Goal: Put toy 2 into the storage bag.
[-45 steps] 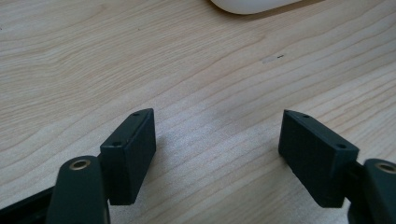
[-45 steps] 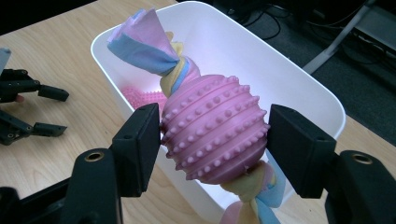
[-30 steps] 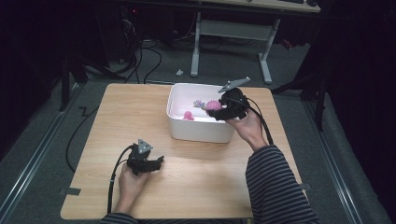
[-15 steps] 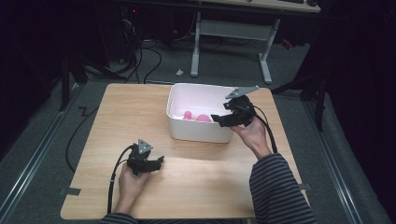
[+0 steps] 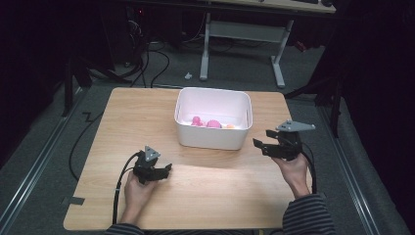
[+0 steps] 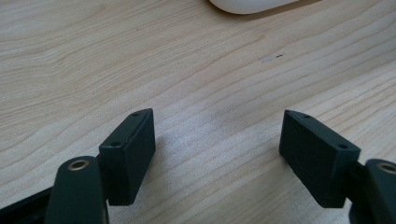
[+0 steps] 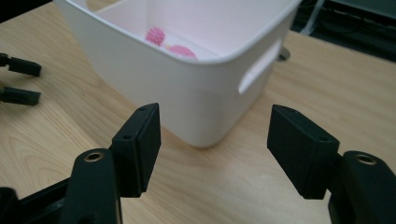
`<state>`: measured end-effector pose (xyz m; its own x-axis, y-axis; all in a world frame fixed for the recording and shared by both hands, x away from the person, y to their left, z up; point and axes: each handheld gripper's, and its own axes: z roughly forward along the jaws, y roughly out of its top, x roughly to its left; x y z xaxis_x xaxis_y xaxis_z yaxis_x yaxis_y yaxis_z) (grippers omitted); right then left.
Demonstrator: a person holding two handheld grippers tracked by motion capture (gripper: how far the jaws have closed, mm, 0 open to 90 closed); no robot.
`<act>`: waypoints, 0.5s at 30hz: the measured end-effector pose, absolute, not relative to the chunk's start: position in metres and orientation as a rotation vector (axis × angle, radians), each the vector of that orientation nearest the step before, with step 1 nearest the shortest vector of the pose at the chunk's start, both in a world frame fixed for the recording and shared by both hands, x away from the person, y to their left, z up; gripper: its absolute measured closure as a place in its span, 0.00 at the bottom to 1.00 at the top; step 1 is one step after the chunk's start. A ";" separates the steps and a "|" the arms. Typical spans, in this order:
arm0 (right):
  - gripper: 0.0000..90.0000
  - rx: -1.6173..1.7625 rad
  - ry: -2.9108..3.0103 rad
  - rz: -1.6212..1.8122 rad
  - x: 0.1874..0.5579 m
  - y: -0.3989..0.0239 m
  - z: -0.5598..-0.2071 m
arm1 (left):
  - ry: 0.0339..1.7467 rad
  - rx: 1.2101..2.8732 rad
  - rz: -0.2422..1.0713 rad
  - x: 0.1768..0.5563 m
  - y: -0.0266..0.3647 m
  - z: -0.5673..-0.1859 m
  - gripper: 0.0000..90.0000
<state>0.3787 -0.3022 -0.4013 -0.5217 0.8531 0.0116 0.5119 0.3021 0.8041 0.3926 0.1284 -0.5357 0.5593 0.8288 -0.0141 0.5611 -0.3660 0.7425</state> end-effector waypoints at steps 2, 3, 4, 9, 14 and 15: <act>0.39 1.263 2.128 1.082 0.373 -0.312 -0.417 | 1.110 2.076 0.476 0.393 0.128 -0.536 0.30; 0.39 1.288 2.115 1.070 0.371 -0.317 -0.425 | 1.110 2.077 0.477 0.393 0.129 -0.536 0.30; 0.39 1.314 2.105 1.061 0.370 -0.321 -0.434 | 1.110 2.077 0.477 0.393 0.129 -0.536 0.30; 0.39 1.445 2.059 0.986 0.360 -0.338 -0.481 | 1.111 2.075 0.477 0.393 0.128 -0.536 0.30; 0.39 1.516 2.037 0.905 0.357 -0.345 -0.519 | 1.112 2.075 0.477 0.393 0.128 -0.536 0.30; 0.39 1.526 2.029 0.881 0.356 -0.346 -0.525 | 1.112 2.076 0.477 0.392 0.128 -0.536 0.30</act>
<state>0.3564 -0.3457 -0.5252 -0.2865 0.9578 0.0224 0.6704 0.1837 0.7189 0.3924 0.1283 -0.5356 0.5590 0.8291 -0.0131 0.5614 -0.3668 0.7418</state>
